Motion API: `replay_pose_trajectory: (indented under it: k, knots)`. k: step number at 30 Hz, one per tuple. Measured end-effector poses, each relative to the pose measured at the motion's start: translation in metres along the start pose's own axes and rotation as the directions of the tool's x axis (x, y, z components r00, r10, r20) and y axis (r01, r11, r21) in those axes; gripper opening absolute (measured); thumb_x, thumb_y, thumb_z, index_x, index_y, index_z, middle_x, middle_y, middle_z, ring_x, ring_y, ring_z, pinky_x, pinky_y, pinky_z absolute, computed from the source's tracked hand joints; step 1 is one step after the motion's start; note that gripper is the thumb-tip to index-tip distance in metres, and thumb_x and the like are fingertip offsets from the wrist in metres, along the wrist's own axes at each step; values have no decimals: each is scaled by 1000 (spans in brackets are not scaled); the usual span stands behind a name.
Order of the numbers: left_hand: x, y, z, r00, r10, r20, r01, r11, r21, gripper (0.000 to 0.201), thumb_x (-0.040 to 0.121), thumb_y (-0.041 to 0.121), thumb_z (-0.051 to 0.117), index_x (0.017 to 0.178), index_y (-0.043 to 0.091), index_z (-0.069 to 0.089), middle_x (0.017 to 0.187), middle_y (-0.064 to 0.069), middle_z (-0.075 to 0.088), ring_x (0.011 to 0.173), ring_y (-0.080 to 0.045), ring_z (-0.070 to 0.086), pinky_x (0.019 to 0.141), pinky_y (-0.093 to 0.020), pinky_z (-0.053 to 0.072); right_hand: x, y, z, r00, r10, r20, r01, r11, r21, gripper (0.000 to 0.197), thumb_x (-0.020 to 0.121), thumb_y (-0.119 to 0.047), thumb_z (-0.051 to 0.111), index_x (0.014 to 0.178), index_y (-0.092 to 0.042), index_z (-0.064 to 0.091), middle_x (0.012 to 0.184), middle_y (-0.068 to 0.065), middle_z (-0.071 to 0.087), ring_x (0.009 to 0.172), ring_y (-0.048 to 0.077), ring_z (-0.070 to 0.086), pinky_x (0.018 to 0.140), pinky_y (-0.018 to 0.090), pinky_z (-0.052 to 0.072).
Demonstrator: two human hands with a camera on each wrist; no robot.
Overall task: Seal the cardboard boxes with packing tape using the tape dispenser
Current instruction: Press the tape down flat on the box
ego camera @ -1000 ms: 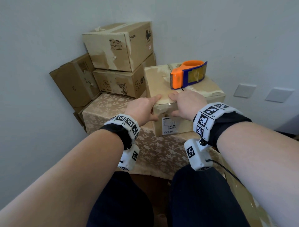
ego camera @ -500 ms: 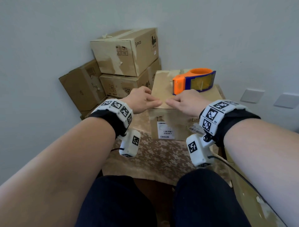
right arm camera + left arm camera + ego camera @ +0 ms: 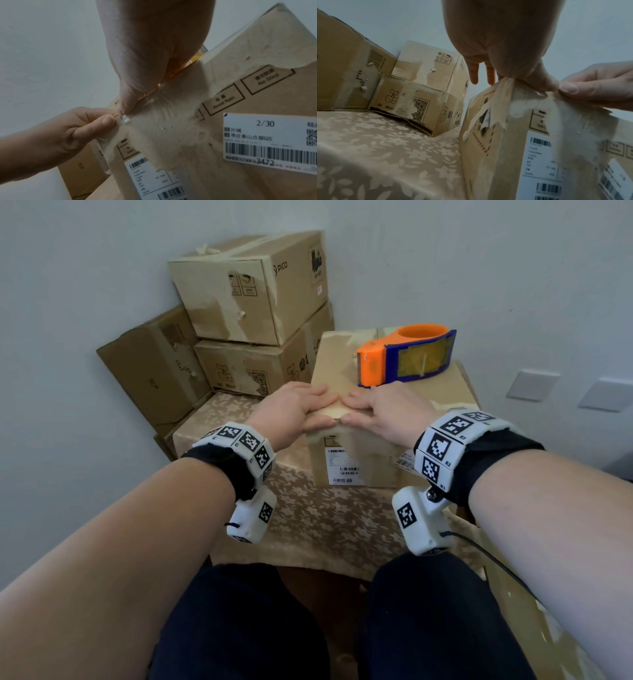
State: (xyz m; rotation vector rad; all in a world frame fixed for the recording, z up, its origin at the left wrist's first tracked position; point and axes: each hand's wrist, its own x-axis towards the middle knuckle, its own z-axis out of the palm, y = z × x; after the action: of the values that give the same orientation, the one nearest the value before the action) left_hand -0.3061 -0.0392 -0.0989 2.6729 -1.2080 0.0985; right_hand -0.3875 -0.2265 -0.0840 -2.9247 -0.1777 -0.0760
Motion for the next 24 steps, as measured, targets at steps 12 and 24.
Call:
replay_pose_trajectory:
  k: [12,24]
  knots:
    - [-3,2,-19,988,-61,141,44,992,121,71,86,45,63,148,35,29,155,9,28,142,-20,24,114,-36,25,-10,8,-10,999,13,-48,-9,997,79,45,98,-50,38,106,-22,72,96,2,70,90,18,61,78,36,47]
    - [12,33,-31,950,-187,250,128,963,237,75,86,65,47,143,18,38,149,-6,39,138,-25,32,107,-37,34,-49,56,-24,982,183,-43,-182,983,19,47,96,-55,38,134,-32,55,147,0,46,128,25,49,107,44,38]
